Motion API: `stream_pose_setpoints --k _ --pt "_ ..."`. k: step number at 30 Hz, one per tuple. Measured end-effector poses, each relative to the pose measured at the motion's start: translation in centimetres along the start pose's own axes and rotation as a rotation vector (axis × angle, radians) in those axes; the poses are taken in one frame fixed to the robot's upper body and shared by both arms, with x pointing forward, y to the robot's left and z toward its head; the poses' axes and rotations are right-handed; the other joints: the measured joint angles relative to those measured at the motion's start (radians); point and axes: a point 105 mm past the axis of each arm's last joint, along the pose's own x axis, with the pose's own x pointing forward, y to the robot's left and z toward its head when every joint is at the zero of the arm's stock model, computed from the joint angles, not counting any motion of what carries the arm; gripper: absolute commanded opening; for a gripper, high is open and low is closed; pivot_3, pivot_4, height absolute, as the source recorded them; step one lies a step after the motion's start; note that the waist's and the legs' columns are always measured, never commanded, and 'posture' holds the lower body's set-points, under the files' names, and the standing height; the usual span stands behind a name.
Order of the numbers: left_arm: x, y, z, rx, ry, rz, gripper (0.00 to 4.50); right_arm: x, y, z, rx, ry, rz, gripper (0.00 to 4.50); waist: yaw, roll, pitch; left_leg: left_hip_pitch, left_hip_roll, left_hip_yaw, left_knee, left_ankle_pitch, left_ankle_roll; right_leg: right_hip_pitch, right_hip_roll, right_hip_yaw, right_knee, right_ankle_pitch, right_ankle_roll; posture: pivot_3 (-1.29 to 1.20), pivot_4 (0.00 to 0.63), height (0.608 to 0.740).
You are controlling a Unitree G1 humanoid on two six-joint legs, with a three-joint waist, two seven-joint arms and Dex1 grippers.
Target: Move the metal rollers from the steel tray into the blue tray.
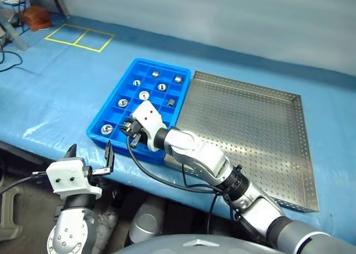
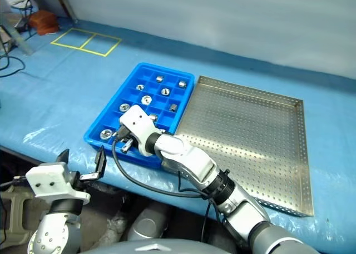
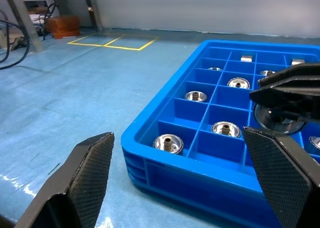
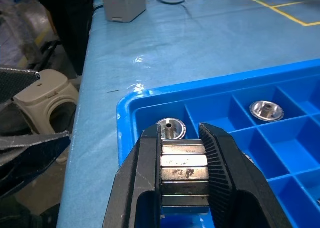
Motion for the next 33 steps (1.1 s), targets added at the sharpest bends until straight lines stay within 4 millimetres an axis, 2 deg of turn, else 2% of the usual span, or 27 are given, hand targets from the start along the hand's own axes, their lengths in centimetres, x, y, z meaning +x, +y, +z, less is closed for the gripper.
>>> stream_pose_setpoints --k 4,8,13,19,26,33 --pt "0.6 -0.7 0.6 -0.009 -0.034 -0.038 4.50 -0.5 -0.8 -2.0 0.035 0.061 -0.045 0.79 0.049 0.000 0.000 0.000 0.000 0.003 0.000 -0.001 -0.001 -0.001 0.000 -0.001 0.000 0.000 0.000 0.54 0.150 0.740" --pt "1.0 -1.2 0.9 -0.008 -0.050 -0.076 4.50 -1.0 -1.8 -2.7 0.049 0.089 -0.089 0.79 0.068 -0.001 -0.001 0.000 0.000 0.005 0.000 -0.001 -0.002 -0.001 0.001 -0.002 0.000 0.000 0.000 0.51 0.150 0.740" --pt "1.5 -1.6 0.5 -0.009 -0.038 -0.110 4.50 -1.9 -2.8 -3.0 0.063 0.102 -0.135 2.42 0.067 -0.001 -0.001 0.000 -0.001 0.005 0.000 -0.001 -0.003 -0.001 0.002 -0.002 0.000 0.000 0.000 0.48 0.150 0.740" --pt "2.0 -2.2 0.8 -0.011 -0.050 -0.164 4.50 -3.2 -3.1 -2.1 0.074 0.085 -0.152 4.39 0.056 0.000 -0.001 0.000 -0.001 0.004 0.000 -0.002 -0.004 0.000 0.003 -0.005 0.001 0.000 0.001 0.42 0.150 0.740" --pt "2.8 -3.4 1.0 -0.003 -0.048 -0.276 4.50 -6.2 -3.6 -0.6 0.084 0.051 -0.167 4.45 0.010 0.000 -0.002 0.000 -0.001 0.003 0.001 -0.002 -0.004 0.002 0.003 -0.005 0.001 -0.001 -0.001 0.32 0.150 0.740" --pt "3.8 -4.8 0.6 -0.009 -0.033 -0.373 4.50 -8.5 -4.5 -2.0 0.123 0.097 -0.255 4.45 -0.100 0.000 -0.002 0.002 -0.001 0.001 0.002 -0.002 -0.004 0.010 0.004 -0.005 0.001 -0.002 -0.004 0.26 0.150 0.740"
